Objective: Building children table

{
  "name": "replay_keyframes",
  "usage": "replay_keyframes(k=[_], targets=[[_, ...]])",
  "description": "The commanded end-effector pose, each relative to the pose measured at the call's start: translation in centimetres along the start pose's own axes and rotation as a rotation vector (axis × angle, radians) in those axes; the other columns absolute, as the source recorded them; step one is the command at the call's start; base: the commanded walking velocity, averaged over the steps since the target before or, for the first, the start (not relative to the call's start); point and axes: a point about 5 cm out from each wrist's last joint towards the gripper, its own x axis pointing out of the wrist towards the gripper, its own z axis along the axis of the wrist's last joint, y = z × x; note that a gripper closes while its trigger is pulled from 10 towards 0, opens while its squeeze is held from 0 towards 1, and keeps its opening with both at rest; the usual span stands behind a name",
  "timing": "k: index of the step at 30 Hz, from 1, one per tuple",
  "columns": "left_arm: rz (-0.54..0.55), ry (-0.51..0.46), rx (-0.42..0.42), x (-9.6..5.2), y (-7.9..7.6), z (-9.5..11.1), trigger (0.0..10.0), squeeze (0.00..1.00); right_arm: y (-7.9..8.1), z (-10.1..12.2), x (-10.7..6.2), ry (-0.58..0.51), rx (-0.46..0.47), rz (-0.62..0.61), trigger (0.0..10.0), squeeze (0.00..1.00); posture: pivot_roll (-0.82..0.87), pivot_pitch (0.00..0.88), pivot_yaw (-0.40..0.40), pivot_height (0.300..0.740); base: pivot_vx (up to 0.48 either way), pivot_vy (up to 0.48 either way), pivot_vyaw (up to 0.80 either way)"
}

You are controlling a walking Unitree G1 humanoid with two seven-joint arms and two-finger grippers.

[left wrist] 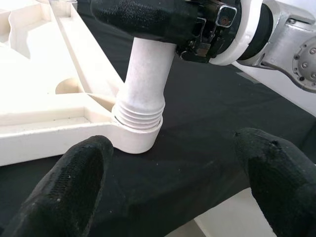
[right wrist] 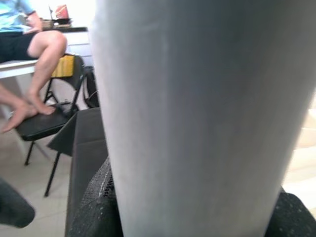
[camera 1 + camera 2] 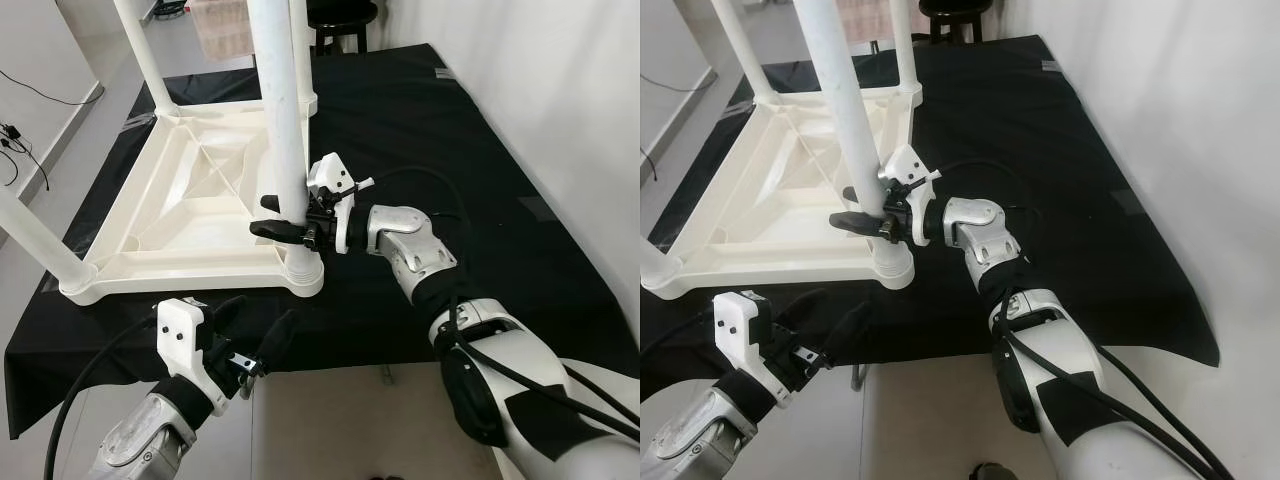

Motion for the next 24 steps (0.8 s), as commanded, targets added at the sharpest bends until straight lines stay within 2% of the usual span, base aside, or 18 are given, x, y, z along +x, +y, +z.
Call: replay_keyframes(k=[1, 2, 3, 4, 6, 8, 9, 10, 12, 18, 19, 22, 24], targets=[[-0.004, 0.008, -0.005, -0.3, -0.1, 0.0, 10.0, 0.00, -0.2, 0.3, 0.0, 0.001, -0.036, -0.057, 0.0, 0.00, 0.00, 0.167, 0.034, 0.740, 0.000, 0.000, 0.00], [-0.005, 0.009, -0.006, -0.3, -0.1, 0.0, 10.0, 0.00, -0.3, 0.2, -0.1, 0.009, -0.037, -0.092, 0.0, 0.00, 0.01, 0.171, 0.027, 0.740, 0.000, 0.000, 0.00], [-0.005, 0.011, -0.004, -0.3, 0.0, 0.0, 10.0, 0.00, -0.3, -0.7, 0.3, 0.052, -0.029, -0.284, 0.0, 0.00, 0.02, 0.174, 0.021, 0.740, 0.000, 0.000, 0.00], [-0.005, 0.013, 0.000, -0.3, 0.1, 0.1, 10.0, 0.00, 0.1, -2.4, -0.1, 0.082, 0.055, -0.619, 0.0, 0.00, 0.02, 0.175, 0.018, 0.740, 0.000, 0.000, 0.00], [-0.005, 0.013, 0.000, -0.3, 0.1, 0.1, 10.0, 0.00, 0.1, -2.4, -0.1, 0.082, 0.055, -0.619, 0.0, 0.00, 0.02, 0.175, 0.018, 0.740, 0.000, 0.000, 0.00], [0.003, 0.010, 0.007, -0.3, 0.4, 0.2, 10.0, 0.00, 4.7, -5.5, 0.5, 0.134, 0.108, -0.672, 0.0, 0.00, 0.01, 0.171, 0.045, 0.740, 0.000, 0.000, 0.00], [0.003, 0.010, 0.007, -0.3, 0.4, 0.2, 10.0, 0.00, 4.7, -5.5, 0.5, 0.134, 0.108, -0.672, 0.0, 0.00, 0.01, 0.171, 0.045, 0.740, 0.000, 0.000, 0.00], [0.016, 0.008, 0.015, -0.3, 0.7, 0.2, 10.0, 0.00, 6.5, -6.6, 1.7, 0.126, 0.134, -0.610, 0.0, 0.00, 0.03, 0.155, 0.049, 0.740, 0.000, 0.000, 0.00], [0.019, 0.010, 0.014, -0.3, 0.9, 0.2, 10.0, 0.00, 6.2, -6.3, 2.2, 0.115, 0.103, -0.608, 0.0, 0.00, 0.04, 0.157, 0.053, 0.740, 0.000, 0.000, 0.00], [0.015, 0.015, 0.013, -0.4, 1.0, 0.2, 10.0, 0.00, 5.7, -6.0, 2.7, 0.122, 0.090, -0.605, 0.0, 0.00, 0.05, 0.147, 0.063, 0.740, 0.000, 0.000, 0.00], [0.019, 0.016, 0.016, -0.4, 1.0, 0.3, 10.0, 0.00, 5.5, -5.0, 3.1, 0.114, 0.073, -0.547, 10.0, 1.00, 0.05, 0.149, 0.060, 0.740, 0.000, 0.000, 0.00], [0.021, 0.016, 0.017, -0.4, 1.0, 0.3, 10.0, 0.00, 5.6, -4.4, 3.2, 0.115, 0.064, -0.526, 10.0, 1.00, 0.05, 0.148, 0.060, 0.740, 0.000, 0.000, 0.00], [0.021, 0.015, 0.016, -0.4, 1.0, 0.3, 10.0, 0.00, 5.1, -3.8, 3.2, 0.075, 0.103, -0.504, 10.0, 1.00, 0.05, 0.145, 0.059, 0.740, 0.000, 0.000, 0.00]])
